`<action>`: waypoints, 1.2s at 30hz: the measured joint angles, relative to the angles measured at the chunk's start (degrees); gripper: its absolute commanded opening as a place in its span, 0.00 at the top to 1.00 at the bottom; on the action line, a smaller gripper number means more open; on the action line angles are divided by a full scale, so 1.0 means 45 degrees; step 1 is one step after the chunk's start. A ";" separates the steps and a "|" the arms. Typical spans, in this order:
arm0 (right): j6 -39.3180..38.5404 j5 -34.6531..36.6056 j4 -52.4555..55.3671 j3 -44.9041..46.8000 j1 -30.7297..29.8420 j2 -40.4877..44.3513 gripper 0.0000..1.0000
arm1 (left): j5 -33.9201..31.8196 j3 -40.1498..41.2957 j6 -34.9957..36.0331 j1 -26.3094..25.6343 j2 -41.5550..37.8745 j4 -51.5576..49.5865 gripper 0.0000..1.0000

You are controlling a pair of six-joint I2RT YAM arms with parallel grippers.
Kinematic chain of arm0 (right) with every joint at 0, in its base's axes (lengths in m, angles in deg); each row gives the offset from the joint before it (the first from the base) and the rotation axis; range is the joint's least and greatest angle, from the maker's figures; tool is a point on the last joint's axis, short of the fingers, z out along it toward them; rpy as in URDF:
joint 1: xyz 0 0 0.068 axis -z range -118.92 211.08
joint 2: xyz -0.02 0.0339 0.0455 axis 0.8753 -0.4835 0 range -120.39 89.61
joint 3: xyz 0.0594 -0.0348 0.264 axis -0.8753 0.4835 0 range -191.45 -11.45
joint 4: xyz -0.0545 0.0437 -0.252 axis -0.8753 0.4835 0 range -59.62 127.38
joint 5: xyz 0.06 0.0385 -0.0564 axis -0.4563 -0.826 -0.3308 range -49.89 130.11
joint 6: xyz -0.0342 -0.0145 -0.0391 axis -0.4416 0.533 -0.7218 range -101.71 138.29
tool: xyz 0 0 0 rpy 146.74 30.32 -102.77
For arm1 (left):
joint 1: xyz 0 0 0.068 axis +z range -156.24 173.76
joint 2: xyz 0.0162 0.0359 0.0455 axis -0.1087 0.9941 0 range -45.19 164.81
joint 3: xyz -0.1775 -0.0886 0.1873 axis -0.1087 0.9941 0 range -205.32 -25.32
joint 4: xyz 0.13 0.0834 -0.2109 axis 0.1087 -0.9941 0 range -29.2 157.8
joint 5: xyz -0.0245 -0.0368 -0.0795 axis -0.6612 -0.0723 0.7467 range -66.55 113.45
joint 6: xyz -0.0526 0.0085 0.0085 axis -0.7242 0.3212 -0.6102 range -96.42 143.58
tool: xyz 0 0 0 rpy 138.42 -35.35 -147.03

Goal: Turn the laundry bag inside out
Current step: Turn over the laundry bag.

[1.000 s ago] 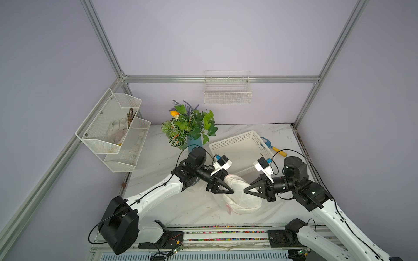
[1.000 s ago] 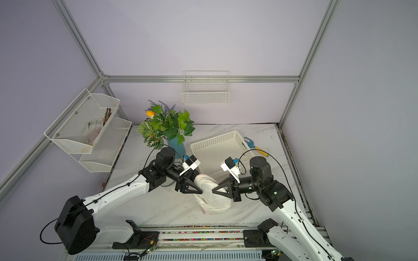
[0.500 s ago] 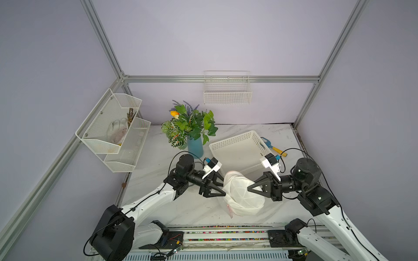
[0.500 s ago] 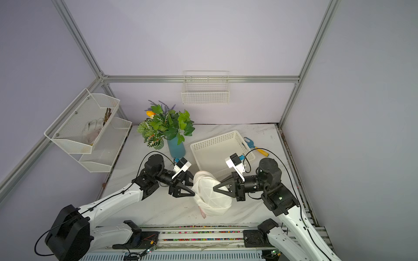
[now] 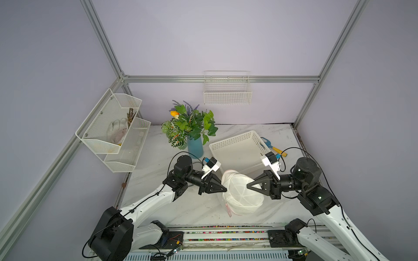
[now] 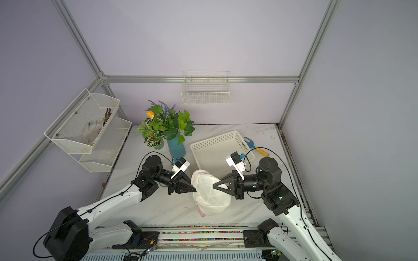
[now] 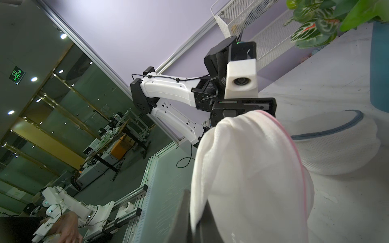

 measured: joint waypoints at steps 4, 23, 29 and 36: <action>0.0005 0.0039 0.0155 0.0000 0.0073 0.0189 1.00 | -0.0015 0.0146 0.0024 0.0049 0.0000 0.0000 0.90; -0.1039 0.0097 0.1540 -0.0068 0.0151 0.0112 1.00 | -0.0296 0.0340 -0.0986 0.0107 -0.0005 0.1744 0.91; -0.1593 0.0180 0.2535 -0.0063 0.0151 0.0510 1.00 | -0.0544 0.0345 -0.0607 0.0214 -0.0015 0.1219 0.90; -0.1598 0.0053 0.2948 -0.0160 0.0151 0.0772 1.00 | -0.0971 0.0389 -0.0141 0.0554 0.0034 0.0573 0.86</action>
